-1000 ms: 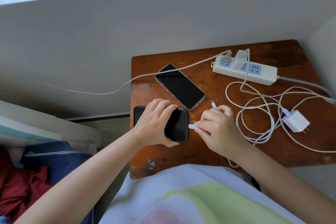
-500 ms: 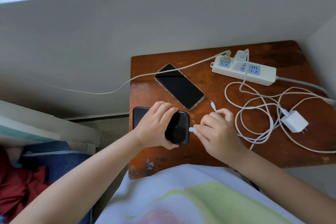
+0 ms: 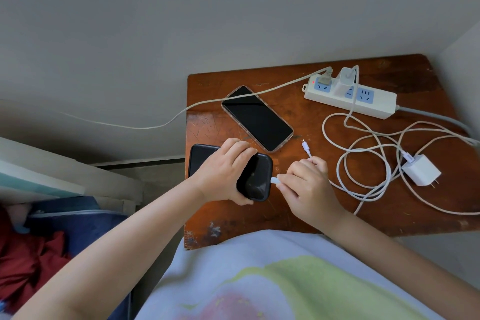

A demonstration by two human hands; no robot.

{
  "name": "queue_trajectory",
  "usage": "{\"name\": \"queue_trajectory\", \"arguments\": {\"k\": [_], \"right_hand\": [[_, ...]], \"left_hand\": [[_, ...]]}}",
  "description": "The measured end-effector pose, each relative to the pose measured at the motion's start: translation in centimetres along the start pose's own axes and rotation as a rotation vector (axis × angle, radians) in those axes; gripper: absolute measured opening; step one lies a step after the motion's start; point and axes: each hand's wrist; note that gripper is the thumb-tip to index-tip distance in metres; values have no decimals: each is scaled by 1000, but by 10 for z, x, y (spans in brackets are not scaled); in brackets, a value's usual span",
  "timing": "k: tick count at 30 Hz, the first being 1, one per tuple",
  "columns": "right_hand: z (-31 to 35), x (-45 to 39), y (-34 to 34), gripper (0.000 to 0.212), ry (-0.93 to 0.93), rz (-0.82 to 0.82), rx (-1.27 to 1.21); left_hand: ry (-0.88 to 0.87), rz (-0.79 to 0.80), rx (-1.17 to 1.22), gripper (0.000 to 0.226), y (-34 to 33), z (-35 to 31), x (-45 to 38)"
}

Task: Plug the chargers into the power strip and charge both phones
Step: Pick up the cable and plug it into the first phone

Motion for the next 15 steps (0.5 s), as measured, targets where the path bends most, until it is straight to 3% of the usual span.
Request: {"name": "queue_trajectory", "arguments": {"k": [6,11,15], "right_hand": [[-14,7,-10,12,-85,217,-45],[-35,11,-9,10,-239,246,-33],[-42,16,-12,20,-230,268,24]], "left_hand": [[-86,305,-57,94,-15,24,-14],[-171,489,-127,96,-18,44,-30],[-216,583,-129,93,-18,50,-37]]}}
Point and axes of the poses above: each hand's wrist, its own x-axis away from the middle knuckle, its own y-axis out of the back of the hand, z = x × y, and after that the axes turned 13 degrees about -z, right-handed
